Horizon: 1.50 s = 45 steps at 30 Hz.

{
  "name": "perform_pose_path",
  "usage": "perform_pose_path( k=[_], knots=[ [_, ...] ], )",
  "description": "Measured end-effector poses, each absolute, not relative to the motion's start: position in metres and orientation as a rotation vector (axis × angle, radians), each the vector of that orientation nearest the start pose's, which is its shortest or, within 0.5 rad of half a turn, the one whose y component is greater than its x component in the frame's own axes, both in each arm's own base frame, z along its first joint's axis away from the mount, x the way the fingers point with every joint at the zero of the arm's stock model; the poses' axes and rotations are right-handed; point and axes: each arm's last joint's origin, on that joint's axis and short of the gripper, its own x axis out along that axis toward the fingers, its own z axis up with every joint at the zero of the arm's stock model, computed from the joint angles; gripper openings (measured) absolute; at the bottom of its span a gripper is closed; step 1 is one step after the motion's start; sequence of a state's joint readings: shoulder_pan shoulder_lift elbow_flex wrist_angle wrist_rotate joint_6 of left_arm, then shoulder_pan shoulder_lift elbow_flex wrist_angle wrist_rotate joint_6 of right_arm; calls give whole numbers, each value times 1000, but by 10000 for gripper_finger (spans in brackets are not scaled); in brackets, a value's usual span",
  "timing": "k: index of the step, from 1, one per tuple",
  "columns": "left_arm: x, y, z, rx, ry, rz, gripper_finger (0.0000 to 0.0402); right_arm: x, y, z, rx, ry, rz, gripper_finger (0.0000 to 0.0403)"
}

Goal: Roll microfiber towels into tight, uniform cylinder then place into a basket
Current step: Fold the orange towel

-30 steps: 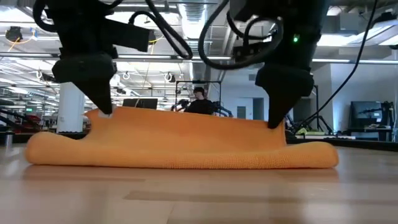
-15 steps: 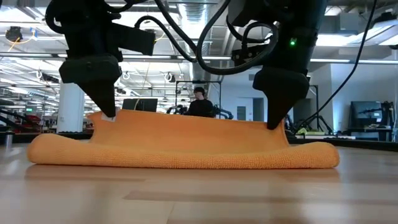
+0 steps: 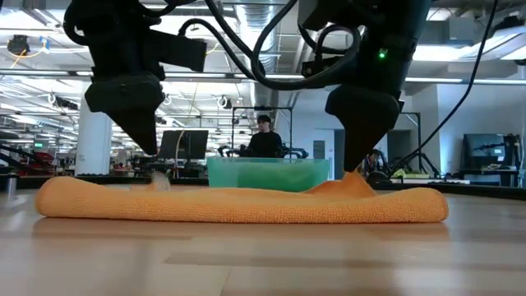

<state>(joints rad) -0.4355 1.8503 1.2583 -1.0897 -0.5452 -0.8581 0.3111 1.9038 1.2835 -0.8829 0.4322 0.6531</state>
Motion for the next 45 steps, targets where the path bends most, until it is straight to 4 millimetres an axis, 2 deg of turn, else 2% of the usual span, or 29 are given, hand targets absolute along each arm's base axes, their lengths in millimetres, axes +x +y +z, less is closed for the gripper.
perform_pose_path(
  k=[5, 9, 11, 15, 18, 21, 26, 32, 34, 42, 45],
  knots=[
    [296, -121, 179, 105, 1270, 668, 113, 331, 91, 167, -24, 1297, -556, 170],
    [296, -121, 178, 107, 1281, 649, 118, 324, 89, 178, -60, 1372, -601, 189],
    [298, -122, 178, 96, 1272, 643, 118, 316, 88, 188, -110, 1407, -638, 192],
    [303, -125, 178, 79, 1234, 606, 114, 298, 92, 213, -203, 1365, -693, 192],
    [308, -127, 178, 79, 1201, 557, 109, 282, 100, 232, -203, 1303, -649, 187],
    [314, -130, 178, 79, 1159, 508, 104, 266, 111, 241, -155, 1200, -575, 180],
    [330, -130, 181, 67, 1065, 422, 96, 239, 121, 236, -78, 1060, -467, 174],
    [353, -115, 186, 5, 968, 321, 91, 213, 121, 224, -95, 872, -460, 173],
    [359, -109, 188, -27, 954, 291, 90, 205, 119, 224, -88, 859, -454, 172],
    [380, -86, 188, -100, 856, 264, 90, 198, 127, 232, -21, 793, -406, 171],
    [390, -84, 171, -123, 867, 221, 90, 200, 130, 231, -39, 784, -381, 171]
  ],
)
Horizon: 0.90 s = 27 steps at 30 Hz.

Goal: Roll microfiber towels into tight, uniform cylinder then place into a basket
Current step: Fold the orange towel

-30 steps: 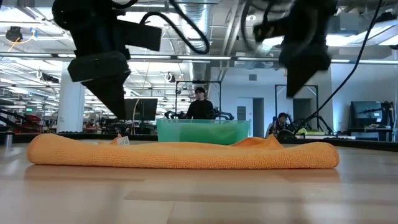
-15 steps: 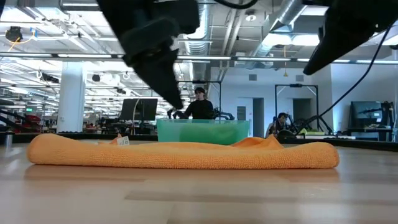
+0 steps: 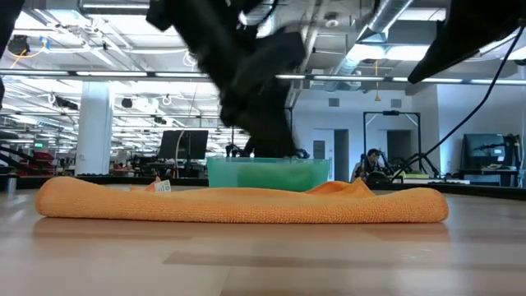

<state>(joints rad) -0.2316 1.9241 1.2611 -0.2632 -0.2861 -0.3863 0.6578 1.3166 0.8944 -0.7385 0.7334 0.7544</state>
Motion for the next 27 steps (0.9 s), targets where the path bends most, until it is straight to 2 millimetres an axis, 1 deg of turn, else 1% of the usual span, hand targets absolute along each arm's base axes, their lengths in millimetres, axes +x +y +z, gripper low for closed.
perform_pose_path(
  k=[2, 4, 9, 13, 15, 18, 22, 24, 27],
  knots=[
    [391, -83, 157, -112, 925, 197, 90, 200, 129, 231, -44, 792, -382, 171],
    [392, -84, 149, -109, 963, 187, 90, 200, 128, 230, -48, 797, -387, 171],
    [388, -84, 146, -145, 1024, 163, 90, 204, 123, 230, -38, 798, -413, 171],
    [379, -82, 141, -164, 1118, 213, 90, 207, 117, 230, -26, 801, -438, 171],
    [374, -80, 138, -147, 1176, 243, 90, 209, 114, 230, -21, 802, -449, 171],
    [372, -77, 136, -31, 1197, 269, 90, 210, 111, 230, -14, 803, -464, 171],
    [373, -72, 131, 167, 1167, 360, 90, 213, 107, 230, -17, 807, -476, 171],
    [373, -68, 129, 287, 1158, 421, 90, 214, 106, 230, -23, 808, -478, 171],
    [373, -64, 125, 400, 1126, 536, 90, 215, 104, 230, -18, 807, -486, 171]
  ],
)
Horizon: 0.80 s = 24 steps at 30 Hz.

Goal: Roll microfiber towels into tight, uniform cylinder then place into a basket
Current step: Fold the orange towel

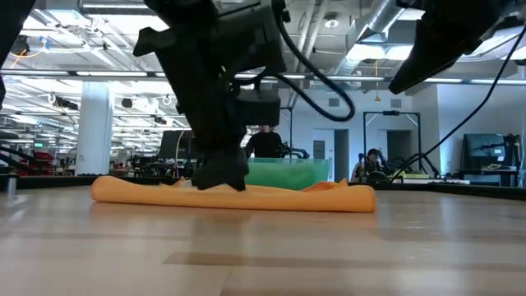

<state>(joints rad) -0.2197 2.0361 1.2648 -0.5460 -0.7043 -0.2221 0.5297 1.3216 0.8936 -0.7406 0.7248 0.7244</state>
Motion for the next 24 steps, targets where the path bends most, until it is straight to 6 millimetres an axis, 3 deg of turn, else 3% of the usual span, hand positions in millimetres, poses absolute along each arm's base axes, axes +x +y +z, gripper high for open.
perform_pose_path(
  k=[5, 9, 13, 16, 21, 24],
  knots=[
    [376, -68, 132, 372, 1058, 582, 90, 216, 103, 230, -14, 805, -487, 171],
    [393, -80, 148, 274, 881, 564, 90, 216, 103, 230, -15, 805, -487, 171],
    [410, -97, 152, 192, 753, 356, 90, 216, 103, 230, -9, 800, -485, 171],
    [417, -106, 143, 191, 726, 222, 90, 217, 104, 231, -5, 797, -482, 171],
    [417, -106, 126, 243, 786, 227, 90, 217, 104, 231, -6, 806, -470, 171],
    [420, -107, 121, 258, 805, 145, 90, 217, 104, 231, -16, 806, -462, 171]
  ],
)
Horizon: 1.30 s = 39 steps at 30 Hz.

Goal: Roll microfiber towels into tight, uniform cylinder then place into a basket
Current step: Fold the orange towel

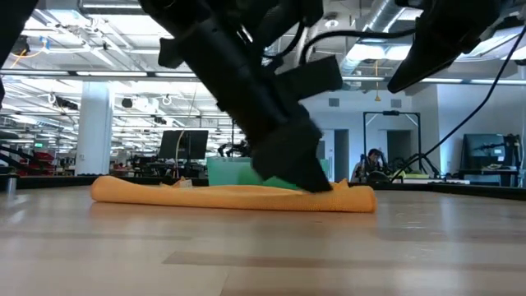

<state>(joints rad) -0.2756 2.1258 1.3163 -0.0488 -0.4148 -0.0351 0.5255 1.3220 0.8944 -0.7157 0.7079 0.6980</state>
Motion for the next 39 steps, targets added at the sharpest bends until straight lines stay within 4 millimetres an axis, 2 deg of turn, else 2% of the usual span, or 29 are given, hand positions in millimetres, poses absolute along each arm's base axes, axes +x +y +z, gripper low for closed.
perform_pose_path(
  k=[7, 12, 15, 19, 23, 27, 39],
  knots=[
    [414, -120, 117, 225, 893, -225, 90, 217, 104, 231, -14, 804, -461, 171],
    [406, -137, 116, 102, 938, -478, 90, 217, 104, 231, -14, 803, -461, 171],
    [398, -141, 122, 1, 1036, -544, 90, 217, 104, 231, -14, 803, -461, 171],
    [385, -139, 139, -38, 1251, -399, 90, 217, 104, 231, -15, 805, -461, 171],
    [368, -139, 147, 75, 1370, -119, 90, 217, 104, 231, -17, 808, -462, 171],
    [352, -141, 146, 204, 1452, 50, 90, 217, 104, 231, -17, 808, -462, 171],
    [334, -134, 156, 195, 1533, 309, 90, 217, 104, 231, -17, 808, -462, 171]
  ],
)
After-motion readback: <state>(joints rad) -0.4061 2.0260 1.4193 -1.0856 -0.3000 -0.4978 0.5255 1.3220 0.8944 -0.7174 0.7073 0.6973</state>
